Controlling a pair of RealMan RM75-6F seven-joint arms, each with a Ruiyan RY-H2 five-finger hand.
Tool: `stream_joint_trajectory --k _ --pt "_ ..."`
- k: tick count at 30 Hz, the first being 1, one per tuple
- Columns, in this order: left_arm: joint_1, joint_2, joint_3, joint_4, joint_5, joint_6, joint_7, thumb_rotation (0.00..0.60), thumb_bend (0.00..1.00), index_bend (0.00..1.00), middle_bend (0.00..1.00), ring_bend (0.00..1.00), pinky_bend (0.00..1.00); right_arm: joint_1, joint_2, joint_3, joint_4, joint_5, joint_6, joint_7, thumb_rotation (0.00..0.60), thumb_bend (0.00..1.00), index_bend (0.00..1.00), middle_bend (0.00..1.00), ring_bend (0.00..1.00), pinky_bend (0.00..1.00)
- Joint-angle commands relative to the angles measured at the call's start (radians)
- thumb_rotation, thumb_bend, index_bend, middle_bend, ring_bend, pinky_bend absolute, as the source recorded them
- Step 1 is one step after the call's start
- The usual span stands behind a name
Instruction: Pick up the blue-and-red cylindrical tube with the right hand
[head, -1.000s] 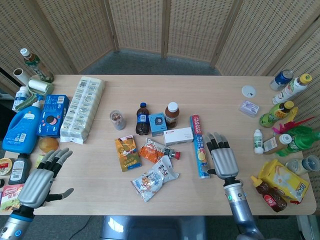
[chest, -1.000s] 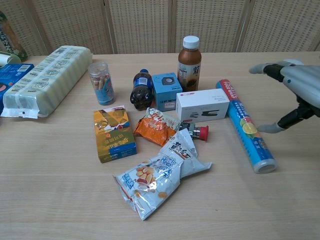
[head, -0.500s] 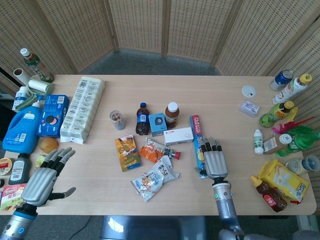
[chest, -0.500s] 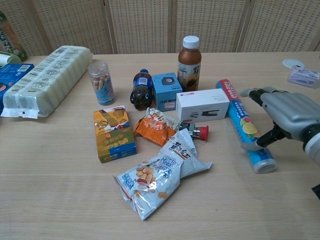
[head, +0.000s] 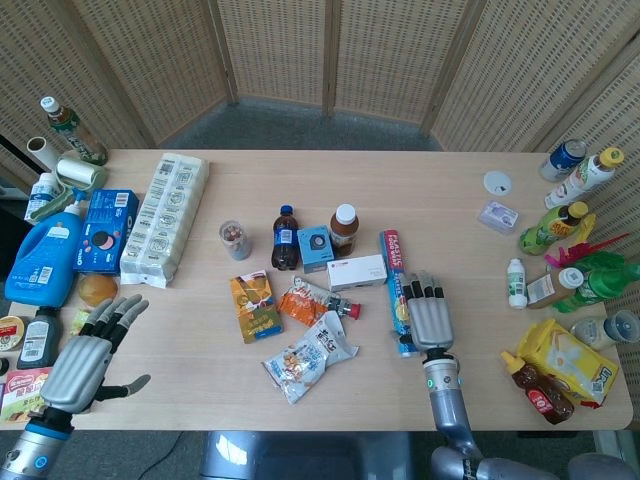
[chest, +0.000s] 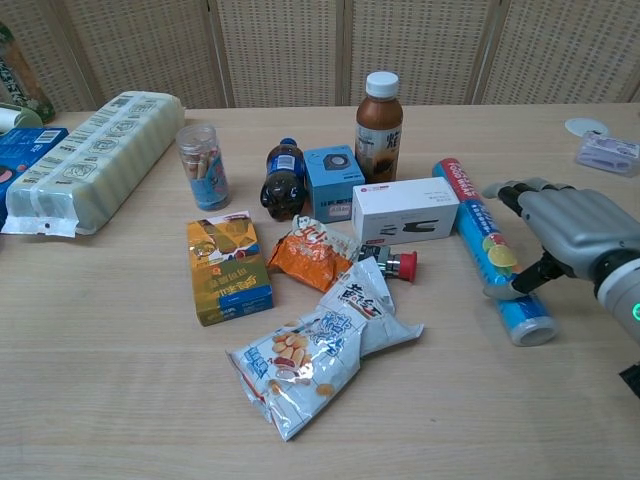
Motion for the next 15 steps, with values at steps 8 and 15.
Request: stream_joint_trajectory --k 8,15 --pt "0.001 0.001 0.002 -0.014 0.005 0.003 0.018 0.600 0.22 0.05 0.02 0.00 0.00 0.001 0.032 0.020 0.087 0.016 -0.032 0.069 0.520 0.00 0.00 0.00 0.00 0.00" --pt "0.005 0.003 0.002 -0.018 0.004 0.009 0.022 0.600 0.22 0.05 0.02 0.00 0.00 0.002 0.071 0.028 0.137 0.040 -0.072 0.089 0.518 0.00 0.00 0.00 0.00 0.00"
